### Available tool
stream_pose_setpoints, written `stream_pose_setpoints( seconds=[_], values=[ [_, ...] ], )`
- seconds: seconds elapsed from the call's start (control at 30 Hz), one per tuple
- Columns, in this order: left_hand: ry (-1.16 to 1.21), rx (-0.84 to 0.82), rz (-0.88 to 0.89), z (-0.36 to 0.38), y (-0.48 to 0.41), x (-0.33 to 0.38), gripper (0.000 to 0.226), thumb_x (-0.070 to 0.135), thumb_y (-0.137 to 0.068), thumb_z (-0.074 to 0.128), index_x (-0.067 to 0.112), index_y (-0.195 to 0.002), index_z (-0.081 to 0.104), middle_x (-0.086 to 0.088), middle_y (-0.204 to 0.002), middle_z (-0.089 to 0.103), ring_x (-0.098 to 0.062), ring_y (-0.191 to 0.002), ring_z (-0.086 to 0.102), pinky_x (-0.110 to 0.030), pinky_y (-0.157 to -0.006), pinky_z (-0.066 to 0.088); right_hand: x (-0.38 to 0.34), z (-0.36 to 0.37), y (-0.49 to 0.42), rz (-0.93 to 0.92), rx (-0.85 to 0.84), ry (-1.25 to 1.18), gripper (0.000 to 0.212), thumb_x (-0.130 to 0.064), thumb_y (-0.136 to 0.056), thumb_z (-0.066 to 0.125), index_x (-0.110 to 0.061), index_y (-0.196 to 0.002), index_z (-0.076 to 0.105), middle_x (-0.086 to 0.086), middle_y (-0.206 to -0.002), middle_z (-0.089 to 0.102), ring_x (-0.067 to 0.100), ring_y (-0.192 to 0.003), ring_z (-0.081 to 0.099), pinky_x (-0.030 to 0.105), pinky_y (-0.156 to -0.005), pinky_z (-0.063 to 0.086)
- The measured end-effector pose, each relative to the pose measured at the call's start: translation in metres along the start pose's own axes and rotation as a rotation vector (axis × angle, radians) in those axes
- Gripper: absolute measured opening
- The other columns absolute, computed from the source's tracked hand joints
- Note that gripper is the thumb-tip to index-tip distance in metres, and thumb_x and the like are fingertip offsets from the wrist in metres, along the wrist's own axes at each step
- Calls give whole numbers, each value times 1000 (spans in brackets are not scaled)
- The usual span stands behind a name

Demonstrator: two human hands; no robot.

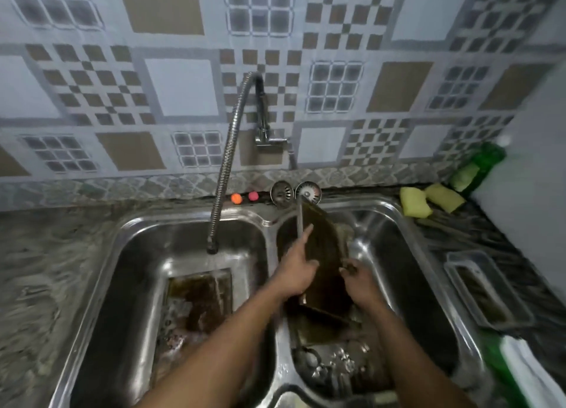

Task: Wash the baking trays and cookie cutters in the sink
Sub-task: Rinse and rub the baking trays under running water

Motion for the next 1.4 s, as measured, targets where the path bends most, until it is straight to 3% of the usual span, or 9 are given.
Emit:
stream_pose_setpoints(
  seconds=[0.1, 0.2, 0.3, 0.53, 0.67, 0.77, 1.07, 1.3, 1.4],
  values=[
    [-118, -97, 66, 39, -12, 18, 83, 1, -86, 52, 33, -156, 21, -5, -145, 48, -25, -118, 59, -17, -85, 50, 10, -26, -18, 56, -23, -100, 38, 8, -91, 54, -25, -86, 72, 3, -85, 66, 12, -72, 60, 16, -59, 46],
    [-191, -131, 163, 70, -21, 31, 83, -7, -84, 53, 27, -156, 27, -2, -151, 41, -10, -136, 39, -10, -111, 28, 22, -50, -40, 111, -59, -289, 27, 11, -90, 53, -11, -89, 67, 12, -86, 70, 16, -73, 68, 23, -70, 56],
    [-222, -151, 240, 92, -31, 38, 80, -9, -84, 53, 27, -153, 34, 0, -149, 44, -2, -135, 37, -2, -109, 21, 43, -68, -67, 197, -52, -387, 16, -2, -92, 60, -12, -91, 73, 16, -92, 74, 28, -83, 70, 40, -84, 57],
    [-347, -40, 165, 108, -49, -13, 81, 3, -89, 49, 49, -151, 24, 0, -149, 41, -14, -134, 45, -24, -115, 34, 67, -87, -87, 113, 62, -286, 35, 5, -88, 60, -14, -117, 67, 8, -108, 70, 17, -88, 65, 10, -64, 49],
    [-404, 49, 36, 98, -53, -54, 85, 10, -88, 55, 52, -152, 17, 0, -158, 22, -19, -141, 38, -33, -117, 35, 66, -79, -101, -38, 114, -81, 36, 3, -86, 59, -9, -118, 69, 7, -117, 66, 19, -100, 64, 23, -87, 51],
    [-386, 147, -57, 98, -53, -80, 81, 2, -85, 60, 37, -152, 30, -8, -160, 12, -22, -144, 32, -6, -114, 16, 70, -65, -100, -103, 78, 17, 30, -2, -87, 60, -12, -113, 73, 6, -122, 63, 21, -112, 61, 30, -102, 45],
    [-397, 182, -372, 87, -59, -117, 56, 11, -88, 57, 11, -144, 50, -14, -130, 61, -26, -114, 61, -8, -86, 34, 81, -34, -100, -87, -204, 348, 24, -17, -88, 62, -16, -107, 76, 5, -112, 67, 22, -101, 63, 18, -75, 38],
    [-499, 21, -492, 88, -64, -121, 55, 45, -71, 50, 13, -112, 67, -11, -113, 71, -30, -107, 67, -34, -91, 54, 114, -14, -92, 34, -281, 277, 17, -13, -82, 60, -17, -67, 68, -4, -65, 63, 9, -69, 61, 26, -64, 50],
    [-445, 6, -512, 89, -66, -139, 53, 55, -64, 59, 17, -98, 70, -5, -103, 74, -25, -99, 69, -34, -87, 56, 119, -8, -89, 74, -277, 235, 12, -13, -82, 62, -11, -82, 73, -5, -70, 67, 12, -71, 64, 25, -62, 48]
  ],
)
Point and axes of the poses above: each hand's wrist, its own y-axis away from the middle knuckle, its own z-axis out of the palm, x = y × z, the point moved 4 cm from there along -y, towards the middle knuckle
